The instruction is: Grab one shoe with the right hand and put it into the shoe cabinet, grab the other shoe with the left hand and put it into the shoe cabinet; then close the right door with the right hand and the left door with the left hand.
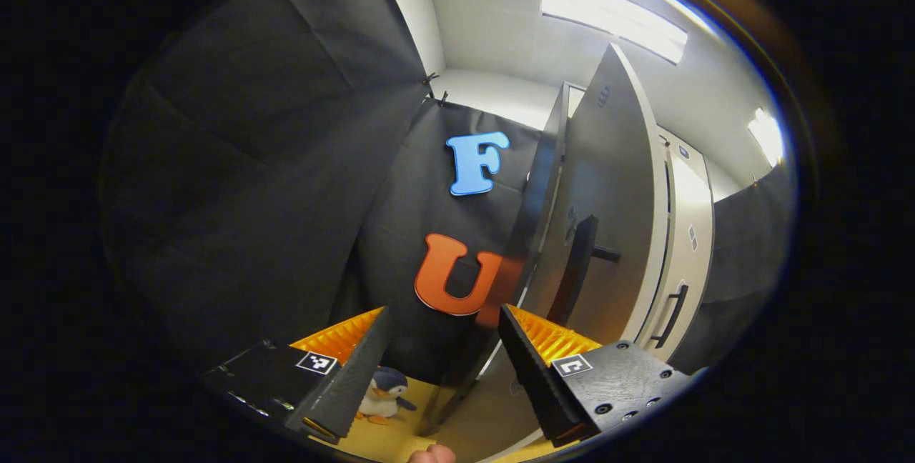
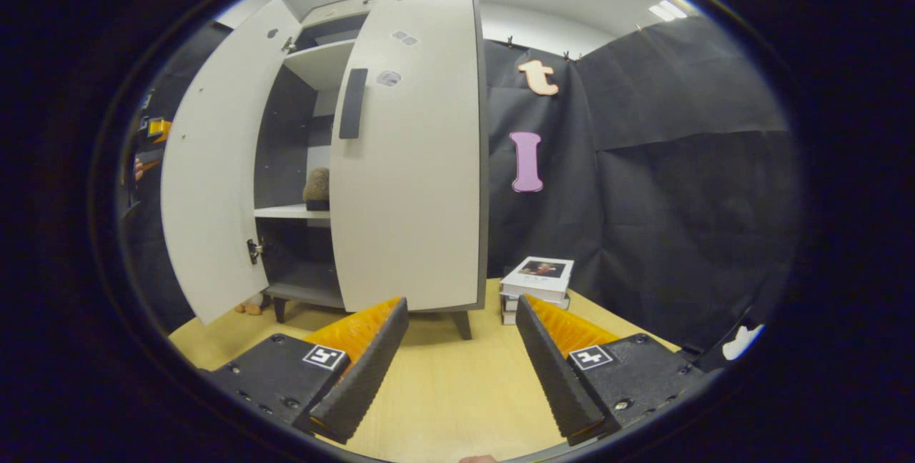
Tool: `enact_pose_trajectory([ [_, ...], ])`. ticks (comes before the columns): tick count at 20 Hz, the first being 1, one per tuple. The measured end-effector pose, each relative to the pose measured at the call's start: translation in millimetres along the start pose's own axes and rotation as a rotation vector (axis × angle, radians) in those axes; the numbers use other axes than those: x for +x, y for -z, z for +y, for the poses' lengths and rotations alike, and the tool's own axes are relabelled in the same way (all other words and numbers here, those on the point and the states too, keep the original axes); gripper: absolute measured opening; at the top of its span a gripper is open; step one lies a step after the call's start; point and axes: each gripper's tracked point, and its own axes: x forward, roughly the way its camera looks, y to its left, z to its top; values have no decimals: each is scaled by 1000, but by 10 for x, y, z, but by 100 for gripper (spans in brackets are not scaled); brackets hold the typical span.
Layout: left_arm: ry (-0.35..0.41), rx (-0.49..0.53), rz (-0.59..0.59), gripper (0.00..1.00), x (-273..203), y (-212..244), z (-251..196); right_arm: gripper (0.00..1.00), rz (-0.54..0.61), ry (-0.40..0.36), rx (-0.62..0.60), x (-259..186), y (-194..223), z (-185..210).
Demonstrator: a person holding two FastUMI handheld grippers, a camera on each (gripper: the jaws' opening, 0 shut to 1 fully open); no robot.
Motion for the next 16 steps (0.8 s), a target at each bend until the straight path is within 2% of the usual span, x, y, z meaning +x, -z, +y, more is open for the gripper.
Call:
enact_pose_trajectory([
  [3, -25, 70, -7, 93, -22, -63, -25, 99, -13, -22, -15, 22, -26, 82],
  [5, -14, 110, -4, 93, -21, -64, -73, 99, -12, -37, -27, 26, -24, 117],
  [10, 71, 71, 31, 93, -43, 19, -391, 99, -15, -38, -24, 20, -61, 93],
  [16, 199, 56, 51, 93, 68, 216, -1016, 99, -5, -3, -29, -25, -29, -52],
])
